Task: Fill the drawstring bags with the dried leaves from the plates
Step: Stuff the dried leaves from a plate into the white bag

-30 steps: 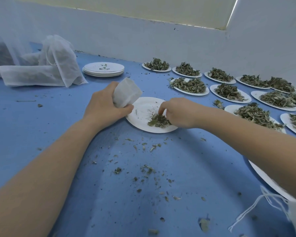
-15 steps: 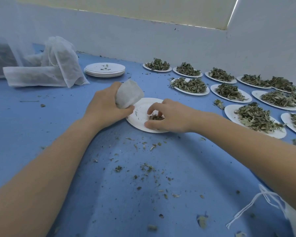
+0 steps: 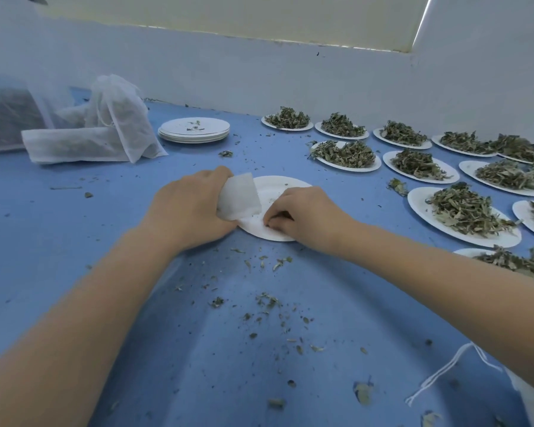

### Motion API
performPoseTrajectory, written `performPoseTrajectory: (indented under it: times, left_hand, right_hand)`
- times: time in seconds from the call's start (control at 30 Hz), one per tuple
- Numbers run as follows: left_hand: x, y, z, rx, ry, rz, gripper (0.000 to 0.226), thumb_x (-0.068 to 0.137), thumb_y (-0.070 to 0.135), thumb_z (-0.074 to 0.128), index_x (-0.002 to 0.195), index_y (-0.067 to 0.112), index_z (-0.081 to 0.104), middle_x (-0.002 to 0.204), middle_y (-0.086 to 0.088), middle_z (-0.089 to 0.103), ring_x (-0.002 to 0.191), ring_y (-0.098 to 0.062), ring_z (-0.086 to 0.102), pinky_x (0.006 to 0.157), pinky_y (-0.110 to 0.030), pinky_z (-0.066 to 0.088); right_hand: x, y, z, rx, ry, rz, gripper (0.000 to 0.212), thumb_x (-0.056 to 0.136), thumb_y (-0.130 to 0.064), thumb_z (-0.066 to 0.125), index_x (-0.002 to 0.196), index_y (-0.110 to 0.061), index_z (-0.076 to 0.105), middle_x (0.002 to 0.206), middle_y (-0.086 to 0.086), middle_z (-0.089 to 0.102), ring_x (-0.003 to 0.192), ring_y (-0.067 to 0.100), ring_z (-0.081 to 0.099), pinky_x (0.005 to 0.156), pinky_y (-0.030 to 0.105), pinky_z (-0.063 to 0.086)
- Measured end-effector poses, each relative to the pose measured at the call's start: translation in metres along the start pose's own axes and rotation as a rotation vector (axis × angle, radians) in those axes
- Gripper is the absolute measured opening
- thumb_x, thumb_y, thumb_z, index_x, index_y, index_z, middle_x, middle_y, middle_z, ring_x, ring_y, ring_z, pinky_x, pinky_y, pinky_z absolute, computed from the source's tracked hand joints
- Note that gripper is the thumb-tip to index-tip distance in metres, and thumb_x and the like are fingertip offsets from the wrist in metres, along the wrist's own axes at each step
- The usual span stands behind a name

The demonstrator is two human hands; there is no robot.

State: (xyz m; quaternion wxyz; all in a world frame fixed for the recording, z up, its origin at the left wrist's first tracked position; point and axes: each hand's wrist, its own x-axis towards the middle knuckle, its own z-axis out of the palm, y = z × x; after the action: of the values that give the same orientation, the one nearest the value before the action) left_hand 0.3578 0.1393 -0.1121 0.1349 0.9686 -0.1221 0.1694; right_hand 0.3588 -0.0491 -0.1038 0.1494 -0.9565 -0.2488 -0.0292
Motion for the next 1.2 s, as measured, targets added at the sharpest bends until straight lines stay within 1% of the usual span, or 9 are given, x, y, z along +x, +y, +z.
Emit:
performPoseTrajectory:
  times: [0.13, 0.3, 0.57, 0.7, 0.8, 0.9, 0.97, 1.1, 1.2]
  left_hand:
    - [-0.001, 0.002, 0.002, 0.101, 0.042, 0.038, 0.045, 0.076, 0.039, 0.061, 0.114, 0.019, 0.047, 0.104, -0.001, 0.058, 0.089, -0.027, 0.055, 0.066, -0.03, 0.037]
    - [-0.001, 0.008, 0.005, 0.137, 0.147, 0.068, 0.042, 0.075, 0.04, 0.063, 0.108, 0.017, 0.049, 0.097, -0.001, 0.059, 0.083, -0.029, 0.056, 0.062, -0.029, 0.034]
    - [-0.002, 0.018, 0.002, -0.521, 0.227, -0.194, 0.04, 0.065, 0.036, 0.071, 0.1, 0.034, 0.052, 0.08, 0.018, 0.058, 0.076, -0.002, 0.054, 0.058, -0.016, 0.041]
    - [-0.001, 0.013, 0.001, -0.709, 0.243, -0.27, 0.028, 0.066, 0.037, 0.072, 0.089, 0.035, 0.057, 0.078, 0.018, 0.061, 0.071, 0.016, 0.052, 0.052, -0.006, 0.038]
    - [0.0, 0.008, -0.001, -0.697, 0.253, -0.273, 0.033, 0.061, 0.046, 0.07, 0.089, 0.034, 0.057, 0.077, 0.018, 0.061, 0.072, 0.015, 0.052, 0.054, -0.009, 0.037]
    - [-0.002, 0.007, -0.002, -0.638, 0.243, -0.236, 0.035, 0.057, 0.05, 0.068, 0.086, 0.035, 0.054, 0.075, 0.02, 0.059, 0.072, 0.018, 0.05, 0.053, -0.004, 0.037]
    - [-0.003, 0.007, -0.002, -0.582, 0.243, -0.22, 0.036, 0.058, 0.051, 0.07, 0.086, 0.037, 0.053, 0.075, 0.022, 0.059, 0.075, 0.015, 0.051, 0.053, -0.011, 0.037]
    - [-0.005, 0.01, -0.001, -0.498, 0.261, -0.168, 0.037, 0.064, 0.046, 0.072, 0.095, 0.035, 0.054, 0.083, 0.016, 0.062, 0.079, -0.005, 0.057, 0.062, -0.019, 0.043]
    - [-0.006, 0.012, -0.001, -0.488, 0.274, -0.157, 0.033, 0.065, 0.045, 0.071, 0.091, 0.032, 0.055, 0.082, 0.013, 0.063, 0.079, -0.011, 0.058, 0.063, -0.023, 0.044]
  right_hand:
    - [0.006, 0.005, -0.034, 0.178, 0.1, 0.042, 0.012, 0.088, -0.018, 0.065, 0.095, -0.021, 0.074, 0.077, -0.017, 0.066, 0.063, -0.012, 0.056, 0.064, 0.0, 0.041]
    - [0.014, -0.011, -0.05, 0.196, 0.09, -0.048, 0.012, 0.084, -0.017, 0.069, 0.092, -0.024, 0.075, 0.068, -0.015, 0.066, 0.056, -0.004, 0.055, 0.054, 0.008, 0.042]
    - [0.03, -0.037, -0.04, 0.539, 0.246, -0.013, 0.017, 0.082, -0.012, 0.068, 0.092, -0.023, 0.076, 0.071, -0.01, 0.067, 0.067, 0.0, 0.056, 0.064, 0.017, 0.047]
    - [0.035, -0.044, -0.047, 0.442, 0.092, -0.061, 0.023, 0.091, -0.014, 0.055, 0.094, -0.024, 0.074, 0.075, 0.0, 0.068, 0.065, 0.009, 0.051, 0.053, 0.009, 0.039]
    - [0.033, -0.043, -0.06, 0.496, -0.053, -0.103, 0.029, 0.092, -0.004, 0.05, 0.105, -0.02, 0.07, 0.101, 0.005, 0.071, 0.094, 0.017, 0.066, 0.084, 0.026, 0.054]
    - [0.031, -0.043, -0.064, 0.395, 0.03, -0.123, 0.025, 0.085, 0.0, 0.058, 0.097, -0.017, 0.071, 0.091, -0.006, 0.072, 0.074, -0.008, 0.064, 0.065, 0.006, 0.048]
    - [0.031, -0.046, -0.061, 0.279, 0.119, -0.109, 0.019, 0.081, -0.003, 0.063, 0.087, -0.019, 0.072, 0.076, -0.011, 0.068, 0.061, -0.007, 0.06, 0.05, 0.004, 0.039]
    - [0.033, -0.053, -0.046, 0.174, 0.148, -0.074, 0.032, 0.078, 0.002, 0.056, 0.096, -0.016, 0.074, 0.091, 0.001, 0.072, 0.086, 0.015, 0.065, 0.073, 0.024, 0.052]
    - [0.032, -0.052, -0.041, 0.22, 0.063, -0.095, 0.029, 0.082, -0.002, 0.056, 0.1, -0.018, 0.073, 0.086, 0.0, 0.071, 0.071, 0.004, 0.057, 0.061, 0.014, 0.046]
